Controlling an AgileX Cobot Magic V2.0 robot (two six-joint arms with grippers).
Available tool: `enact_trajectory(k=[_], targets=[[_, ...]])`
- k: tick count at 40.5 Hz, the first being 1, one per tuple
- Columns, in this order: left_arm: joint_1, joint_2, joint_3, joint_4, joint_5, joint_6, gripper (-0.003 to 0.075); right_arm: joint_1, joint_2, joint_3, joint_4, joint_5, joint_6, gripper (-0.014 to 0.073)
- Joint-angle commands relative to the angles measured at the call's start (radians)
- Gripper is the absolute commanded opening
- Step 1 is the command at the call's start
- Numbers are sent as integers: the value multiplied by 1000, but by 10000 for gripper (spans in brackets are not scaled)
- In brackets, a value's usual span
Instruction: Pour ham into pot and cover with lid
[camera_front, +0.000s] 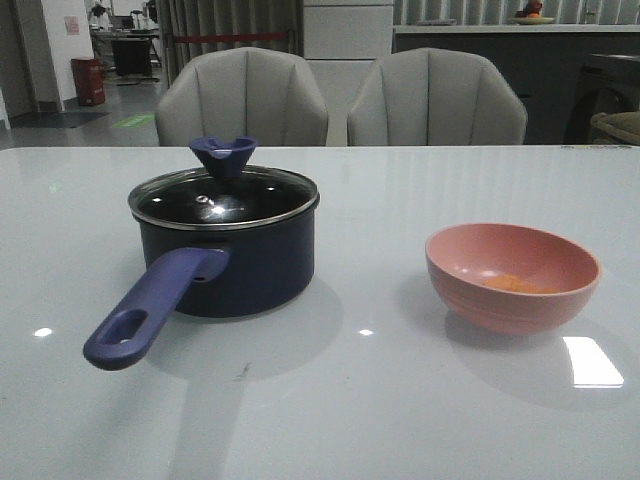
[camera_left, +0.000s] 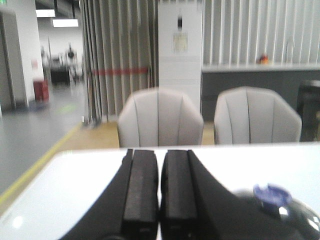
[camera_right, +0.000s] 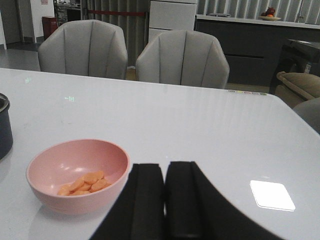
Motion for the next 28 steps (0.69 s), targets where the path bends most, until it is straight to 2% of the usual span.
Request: enact_trajectory(k=[1,13,16,20,24,28], targets=[[1,60,-51,-20,-15,-2,113,-4,-19,-5,-10,-84,-1,155],[2,123,-48,-26,-1,-2,115,-4,-19,-5,-10,-84,-1,155],[2,134,-50,-26,-1,-2,139,-4,-19,-5,-10,-84,-1,155],[2,143,-50,-26,1,-2,236,-4,-19,-5,-10,-84,-1,155],[2,144,-50,-17,1,-2,412,-4,-19,-5,-10,-84,-1,155],[2,144,-50,-14,-2,-2,553,-4,-19,-5,-10,-84,-1,155]])
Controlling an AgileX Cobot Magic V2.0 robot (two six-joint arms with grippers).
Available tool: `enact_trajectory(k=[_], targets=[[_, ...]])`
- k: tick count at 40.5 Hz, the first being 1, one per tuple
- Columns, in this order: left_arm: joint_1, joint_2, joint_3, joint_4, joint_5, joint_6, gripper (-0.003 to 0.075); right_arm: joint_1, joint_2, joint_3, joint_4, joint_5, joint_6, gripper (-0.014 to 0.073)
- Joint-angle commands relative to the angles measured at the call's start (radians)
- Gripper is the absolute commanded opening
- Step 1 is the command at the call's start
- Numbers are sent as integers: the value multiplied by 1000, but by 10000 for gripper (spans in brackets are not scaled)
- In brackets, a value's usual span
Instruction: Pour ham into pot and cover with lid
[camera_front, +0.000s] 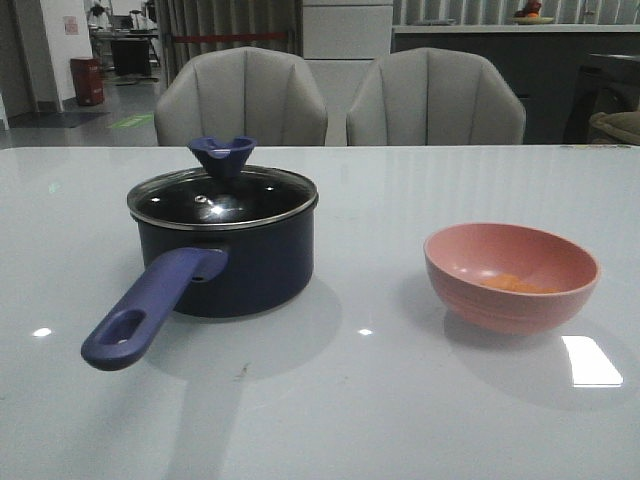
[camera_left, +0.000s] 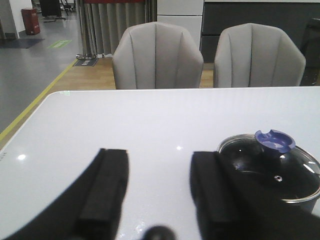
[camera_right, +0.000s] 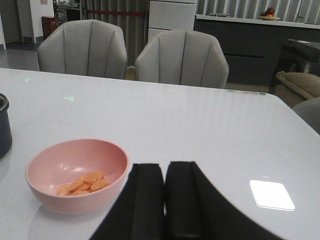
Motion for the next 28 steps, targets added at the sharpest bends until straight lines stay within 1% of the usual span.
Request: enact_trajectory(k=[1,3,7,10,16,24,28], targets=[[1,18,-33,1,-69,-2,571,-4,-19,-5,-10,-84,-1,155],[1,22,-33,1,-67,-2,595,-4,-19,-5,-10,-84,-1,155],[1,36,-35,1,-67,-2,596,-4,-19,-5,-10,-84,-1,155],[1,64,-68,-3,-22,-2,596,-4,-19,-5,-10,-84,-1,155],[1,178,-221,-5,124,-2,596,-4,-19,-5,-10,-84,-1,155],[1,379,-421,-6,248,-2,596,-4,-19,-5,-10,-84,-1,155],[-6,498,-518,-15,332,-2,596,-4,-19,-5,-10,-84,-1,155]])
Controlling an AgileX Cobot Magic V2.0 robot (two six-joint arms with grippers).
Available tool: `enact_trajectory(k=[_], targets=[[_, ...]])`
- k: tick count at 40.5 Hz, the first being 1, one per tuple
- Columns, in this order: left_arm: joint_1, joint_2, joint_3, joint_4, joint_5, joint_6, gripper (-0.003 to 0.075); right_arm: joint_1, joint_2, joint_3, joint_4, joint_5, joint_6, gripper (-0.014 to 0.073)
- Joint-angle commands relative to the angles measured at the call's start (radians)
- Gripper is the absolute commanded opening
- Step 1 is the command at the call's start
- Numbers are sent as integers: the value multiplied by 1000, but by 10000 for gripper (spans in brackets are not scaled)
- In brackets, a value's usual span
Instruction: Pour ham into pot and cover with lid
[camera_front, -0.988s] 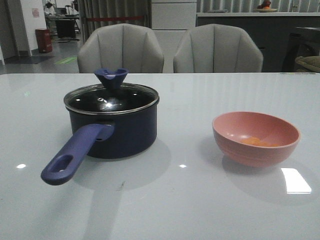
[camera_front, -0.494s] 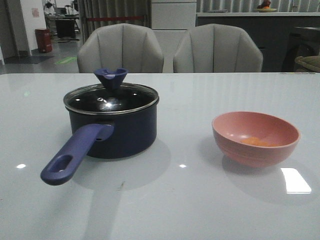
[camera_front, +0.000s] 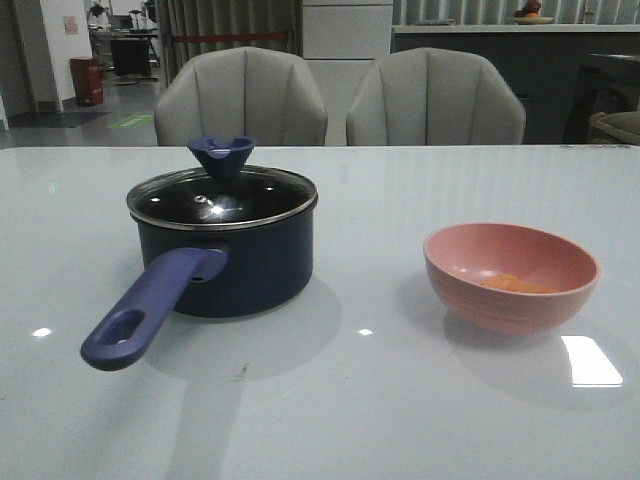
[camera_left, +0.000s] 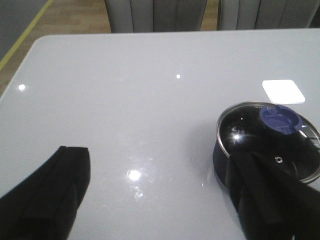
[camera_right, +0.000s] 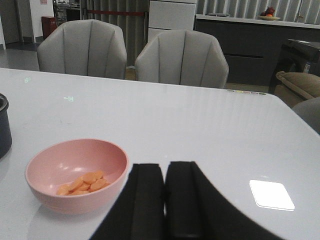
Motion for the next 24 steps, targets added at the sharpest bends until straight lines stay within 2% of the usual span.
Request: enact_trajectory(k=[1,14,24], targets=[[-9,97,-121,-21,12,-2,596,-4,-19,-5,-10,-84,-1,155],[-21,487,-435,-83,301,-2,594,-4,-19,-5,-10,-84,-1,155],[-157,713,-659,-83,365,-16,594,-4,-19,-5,-10,-84,-1,155]])
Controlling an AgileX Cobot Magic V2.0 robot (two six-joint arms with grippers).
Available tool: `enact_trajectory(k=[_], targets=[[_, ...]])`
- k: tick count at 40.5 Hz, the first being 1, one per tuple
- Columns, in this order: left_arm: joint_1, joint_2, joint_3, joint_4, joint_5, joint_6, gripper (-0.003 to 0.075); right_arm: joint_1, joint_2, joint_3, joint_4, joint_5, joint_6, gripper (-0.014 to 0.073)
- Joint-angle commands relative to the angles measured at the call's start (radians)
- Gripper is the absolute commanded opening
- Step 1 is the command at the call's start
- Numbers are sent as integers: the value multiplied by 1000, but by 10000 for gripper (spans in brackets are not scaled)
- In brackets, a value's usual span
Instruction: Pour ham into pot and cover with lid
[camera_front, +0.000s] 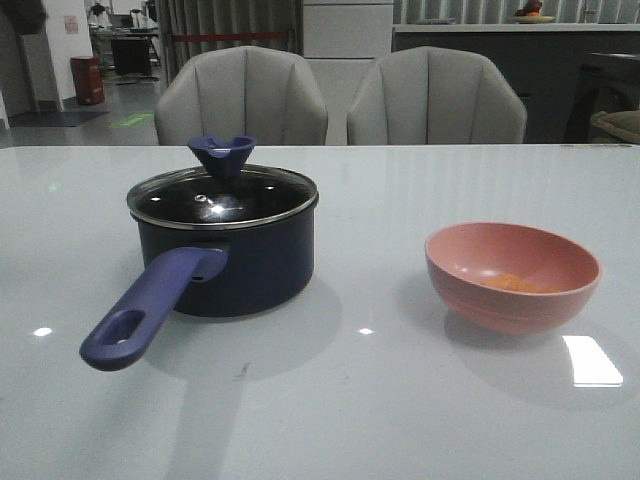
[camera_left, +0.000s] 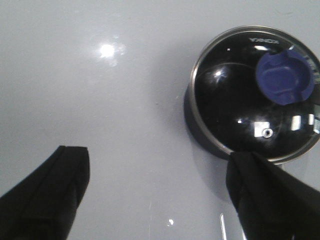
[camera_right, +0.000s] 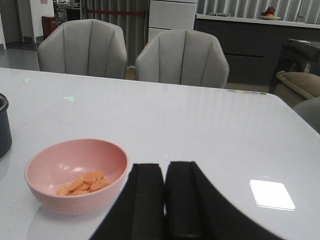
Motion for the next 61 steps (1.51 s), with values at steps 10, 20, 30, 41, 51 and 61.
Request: enact_trajectory(k=[10,20,30,41,51,61], targets=[[-200,230,-284,86,40,-141,594,-4,-19,-5,-10,-84,-1,155],[-271,379,-450,154,125,-243,650,-4,-19,-5,-10,-84,-1,155],[-299,457,-519,148,131,-313,671,-4,-19,-5,-10,-84,-1,155],[-299,508,-523,148,137,-353,670,-4,-20,-5,-10,-84,-1,155],[-297,526,-523,148,117,-387,666,-4,-20,-5,-10,-84,-1,155],[-297,549,-523,148,119,-387,549,-4,-20,-5,-10,-84,-1,155]])
